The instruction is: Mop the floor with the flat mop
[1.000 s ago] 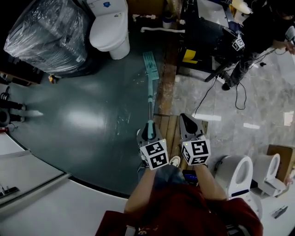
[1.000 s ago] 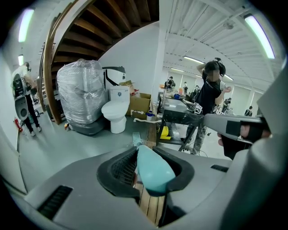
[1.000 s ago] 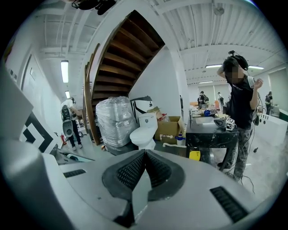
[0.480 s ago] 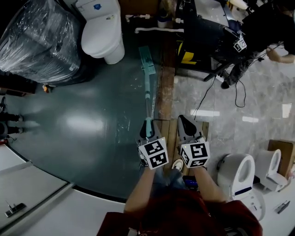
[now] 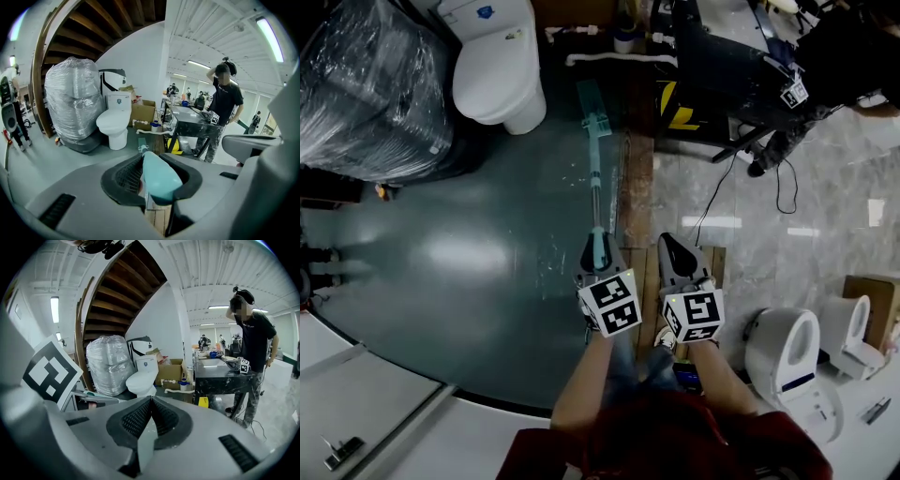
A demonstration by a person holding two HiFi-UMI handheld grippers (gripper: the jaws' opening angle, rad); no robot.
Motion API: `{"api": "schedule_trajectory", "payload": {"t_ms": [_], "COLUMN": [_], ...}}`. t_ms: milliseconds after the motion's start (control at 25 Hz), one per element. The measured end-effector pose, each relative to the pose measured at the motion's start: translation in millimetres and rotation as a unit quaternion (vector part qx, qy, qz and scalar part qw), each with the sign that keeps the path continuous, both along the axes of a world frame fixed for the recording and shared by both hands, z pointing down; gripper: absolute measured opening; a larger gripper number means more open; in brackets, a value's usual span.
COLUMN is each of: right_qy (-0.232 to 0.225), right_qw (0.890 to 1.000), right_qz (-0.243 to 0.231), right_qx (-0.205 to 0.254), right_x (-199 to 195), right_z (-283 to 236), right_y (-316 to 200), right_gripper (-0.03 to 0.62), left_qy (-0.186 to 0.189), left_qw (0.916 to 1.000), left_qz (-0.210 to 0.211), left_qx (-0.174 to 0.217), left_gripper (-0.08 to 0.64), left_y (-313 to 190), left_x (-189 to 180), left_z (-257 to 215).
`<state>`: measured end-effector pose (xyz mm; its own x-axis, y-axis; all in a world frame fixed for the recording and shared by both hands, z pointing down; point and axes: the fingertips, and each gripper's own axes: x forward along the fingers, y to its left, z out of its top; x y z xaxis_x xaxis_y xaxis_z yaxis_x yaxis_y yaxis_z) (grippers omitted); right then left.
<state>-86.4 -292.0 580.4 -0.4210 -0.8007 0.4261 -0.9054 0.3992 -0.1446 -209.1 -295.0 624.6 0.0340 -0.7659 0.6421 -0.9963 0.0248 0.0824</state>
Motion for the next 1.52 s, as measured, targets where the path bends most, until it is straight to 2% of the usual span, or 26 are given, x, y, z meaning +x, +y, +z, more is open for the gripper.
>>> {"api": "schedule_trajectory", "payload": {"t_ms": [360,680,1200,1520], "right_qy": [0.004,0.007,0.007,0.000], "right_qw": [1.000,0.999,0.999,0.999], "right_qz": [0.022,0.036,0.040,0.033], "right_qx": [0.011,0.010,0.016,0.024], "right_x": [-25,-28,-28,-19], "right_z": [2,5,-4,-19], "right_y": [-44,-54,-49,-24], "right_gripper": [0.017,0.017,0.017,0.017], "left_qy": [0.005,0.006,-0.001,-0.006], "left_qw": [0.9999,0.9997,0.9997,0.9998], "left_qz": [0.012,0.022,0.026,0.017], "left_qx": [0.002,0.004,-0.005,-0.005], "left_gripper": [0.123,0.123,0.121,0.121], "left_y": [-48,-75,-66,-35], "left_x": [-33,-39,-45,-37], "left_z": [13,19,22,8]}}
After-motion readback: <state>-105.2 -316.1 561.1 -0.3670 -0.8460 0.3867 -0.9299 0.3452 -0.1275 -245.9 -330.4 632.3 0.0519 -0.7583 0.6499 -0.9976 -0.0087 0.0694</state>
